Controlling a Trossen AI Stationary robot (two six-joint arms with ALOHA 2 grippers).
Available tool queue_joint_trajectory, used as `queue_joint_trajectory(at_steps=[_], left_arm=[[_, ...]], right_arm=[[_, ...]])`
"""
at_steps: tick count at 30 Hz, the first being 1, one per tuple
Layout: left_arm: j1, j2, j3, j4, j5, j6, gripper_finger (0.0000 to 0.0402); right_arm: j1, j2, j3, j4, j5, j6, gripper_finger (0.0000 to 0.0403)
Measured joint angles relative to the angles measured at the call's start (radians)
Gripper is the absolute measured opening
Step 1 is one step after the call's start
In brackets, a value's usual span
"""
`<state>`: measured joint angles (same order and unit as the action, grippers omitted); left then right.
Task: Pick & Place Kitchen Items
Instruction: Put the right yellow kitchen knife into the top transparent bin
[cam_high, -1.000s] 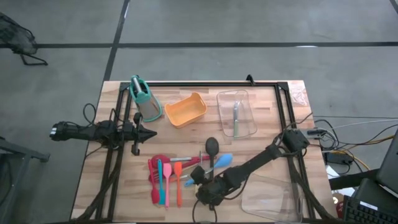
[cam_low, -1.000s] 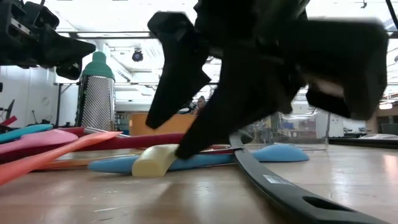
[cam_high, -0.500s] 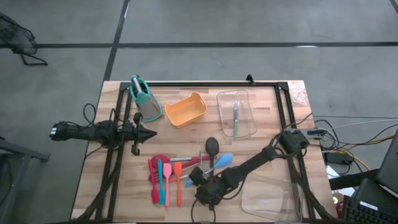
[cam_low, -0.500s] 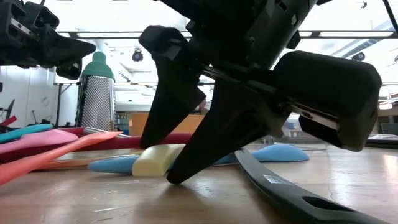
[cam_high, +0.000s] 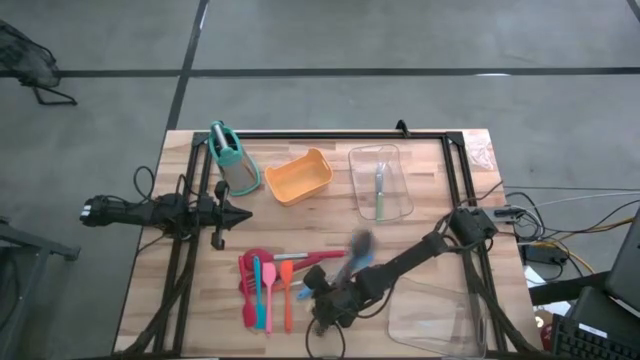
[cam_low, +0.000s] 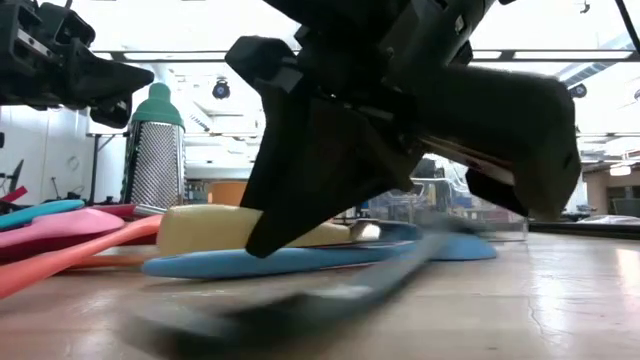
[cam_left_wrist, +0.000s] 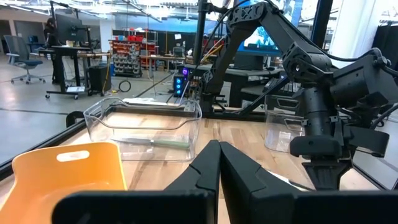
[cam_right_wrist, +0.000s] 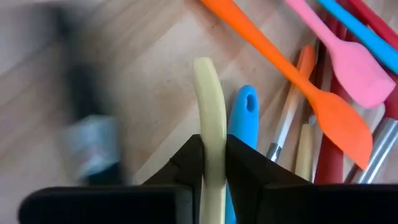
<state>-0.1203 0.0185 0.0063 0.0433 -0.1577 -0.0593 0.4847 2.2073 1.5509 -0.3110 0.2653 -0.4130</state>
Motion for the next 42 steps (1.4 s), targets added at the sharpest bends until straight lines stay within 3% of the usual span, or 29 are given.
queue_joint_trajectory(at_steps=[10,19,24,30,42], left_arm=[[0.0,0.0,0.0,0.0,0.0,0.0,0.0014],[0.0,0.0,0.0,0.0,0.0,0.0,0.0014],[0.0,0.0,0.0,0.0,0.0,0.0,0.0014],[0.0,0.0,0.0,0.0,0.0,0.0,0.0014],[0.0,0.0,0.0,0.0,0.0,0.0,0.0014]], right_arm=[[0.002,-0.015,0.0,-0.008,0.025,0.031,0.0061],[0.01,-0.049,-0.001,-0.024,0.109,0.054,0.0043],[0.013,-0.11,-0.001,-0.031,0.13,0.145,0.0057],[0.019,-0.208,-0.001,-0.084,0.13,0.265,0.0043],[0.078,-0.412,-0.001,-0.289,0.126,0.61,0.0048]])
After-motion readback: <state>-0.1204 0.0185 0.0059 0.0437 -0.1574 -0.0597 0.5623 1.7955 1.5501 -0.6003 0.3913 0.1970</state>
